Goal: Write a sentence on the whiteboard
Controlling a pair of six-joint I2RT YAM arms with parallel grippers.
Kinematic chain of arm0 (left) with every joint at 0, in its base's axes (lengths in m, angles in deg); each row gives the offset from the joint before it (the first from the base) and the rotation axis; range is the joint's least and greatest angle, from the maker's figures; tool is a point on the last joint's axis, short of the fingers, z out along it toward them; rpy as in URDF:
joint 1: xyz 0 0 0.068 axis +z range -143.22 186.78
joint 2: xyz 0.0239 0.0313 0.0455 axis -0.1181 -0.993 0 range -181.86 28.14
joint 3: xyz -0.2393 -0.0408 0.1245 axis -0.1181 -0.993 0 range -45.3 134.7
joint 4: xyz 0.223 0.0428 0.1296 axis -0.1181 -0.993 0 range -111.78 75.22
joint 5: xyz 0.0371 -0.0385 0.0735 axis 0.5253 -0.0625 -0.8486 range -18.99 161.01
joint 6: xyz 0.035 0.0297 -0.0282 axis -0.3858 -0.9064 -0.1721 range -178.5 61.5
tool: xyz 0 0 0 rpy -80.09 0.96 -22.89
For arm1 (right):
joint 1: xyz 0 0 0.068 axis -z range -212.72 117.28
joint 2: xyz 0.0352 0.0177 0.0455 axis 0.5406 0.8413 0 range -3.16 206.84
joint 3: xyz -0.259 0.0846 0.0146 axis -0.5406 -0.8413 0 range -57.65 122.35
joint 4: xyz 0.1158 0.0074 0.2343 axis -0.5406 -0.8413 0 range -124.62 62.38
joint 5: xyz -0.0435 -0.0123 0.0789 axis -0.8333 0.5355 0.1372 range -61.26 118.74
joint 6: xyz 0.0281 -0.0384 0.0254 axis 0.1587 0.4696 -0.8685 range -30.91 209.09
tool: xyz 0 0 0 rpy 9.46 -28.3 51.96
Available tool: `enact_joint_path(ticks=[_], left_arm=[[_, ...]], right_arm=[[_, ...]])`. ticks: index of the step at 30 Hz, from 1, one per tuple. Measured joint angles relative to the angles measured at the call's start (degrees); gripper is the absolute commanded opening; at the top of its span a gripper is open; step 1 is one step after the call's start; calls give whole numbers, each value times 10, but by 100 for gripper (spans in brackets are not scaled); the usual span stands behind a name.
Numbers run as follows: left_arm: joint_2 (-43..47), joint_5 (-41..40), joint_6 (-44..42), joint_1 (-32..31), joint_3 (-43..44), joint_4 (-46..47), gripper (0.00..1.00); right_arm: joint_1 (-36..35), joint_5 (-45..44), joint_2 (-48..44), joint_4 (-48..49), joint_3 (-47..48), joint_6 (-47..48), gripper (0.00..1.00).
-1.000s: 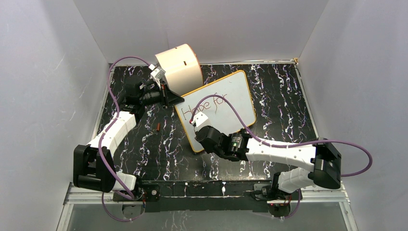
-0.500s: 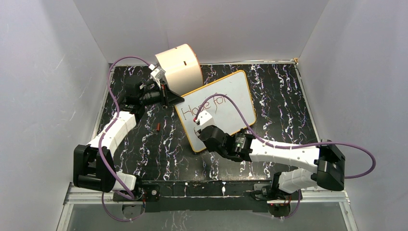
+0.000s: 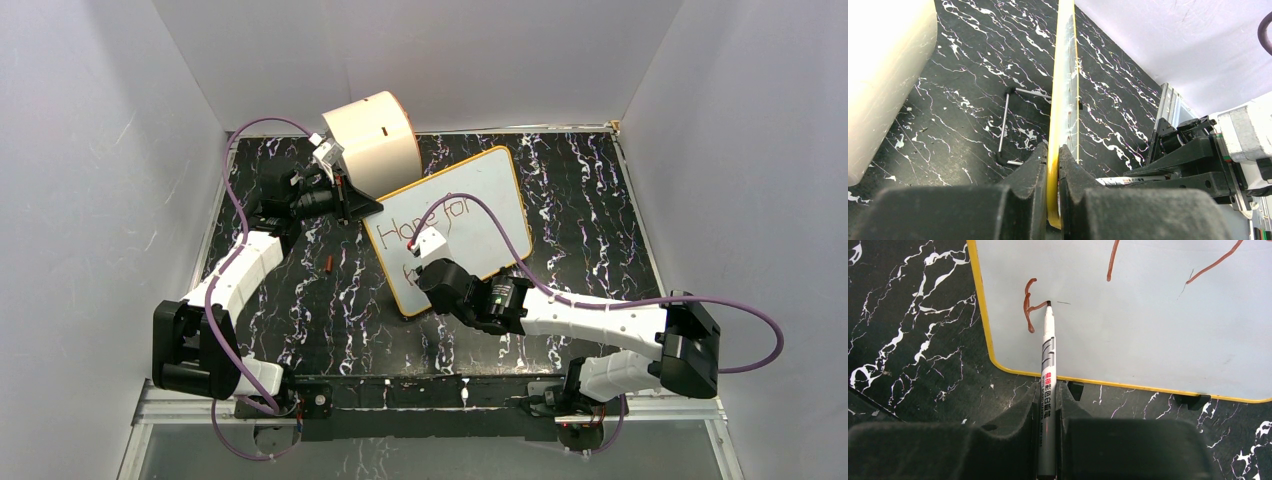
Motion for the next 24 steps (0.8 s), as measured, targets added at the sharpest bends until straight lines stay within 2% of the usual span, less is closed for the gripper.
enact_joint_path(ticks=[24], left_arm=[[0,1,0,0,0,0,0]], right_arm=[[5,26,0,-41,-6,-19,0]])
